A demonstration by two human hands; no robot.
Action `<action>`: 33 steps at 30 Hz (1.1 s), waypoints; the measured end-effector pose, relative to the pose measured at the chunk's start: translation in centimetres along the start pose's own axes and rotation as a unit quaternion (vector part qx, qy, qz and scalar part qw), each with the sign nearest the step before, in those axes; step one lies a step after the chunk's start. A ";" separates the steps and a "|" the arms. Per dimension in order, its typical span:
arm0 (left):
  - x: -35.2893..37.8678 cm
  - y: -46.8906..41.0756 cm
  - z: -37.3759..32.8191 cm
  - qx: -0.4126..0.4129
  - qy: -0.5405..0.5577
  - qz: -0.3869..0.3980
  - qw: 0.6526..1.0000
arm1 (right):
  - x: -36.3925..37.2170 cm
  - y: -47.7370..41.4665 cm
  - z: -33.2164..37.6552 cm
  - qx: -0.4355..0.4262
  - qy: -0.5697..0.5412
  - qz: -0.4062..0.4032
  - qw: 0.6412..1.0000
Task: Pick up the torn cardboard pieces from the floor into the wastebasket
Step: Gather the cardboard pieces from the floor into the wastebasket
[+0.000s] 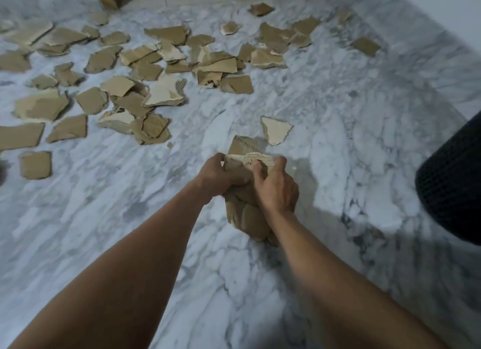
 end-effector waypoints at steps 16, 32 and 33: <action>6.0 2.4 -26.0 0.190 0.119 0.148 0.963 | -26.4 -9.4 1.1 -0.027 -0.135 -0.158 0.978; 30.9 9.5 -44.2 0.332 0.047 0.183 0.924 | -48.8 -11.4 -20.1 0.055 -0.128 -0.281 0.950; 31.9 9.4 -44.1 0.334 0.027 0.179 0.925 | -48.9 -11.5 -21.1 0.064 -0.118 -0.272 0.953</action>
Point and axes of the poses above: each hand's wrist, its own y-axis away from the middle knuckle, its own x-axis out of the palm, z = x × y, the point moved 3 cm from there along -y, towards the middle knuckle, and after that the axes turned 4 degrees about x, right-handed, at the moved point
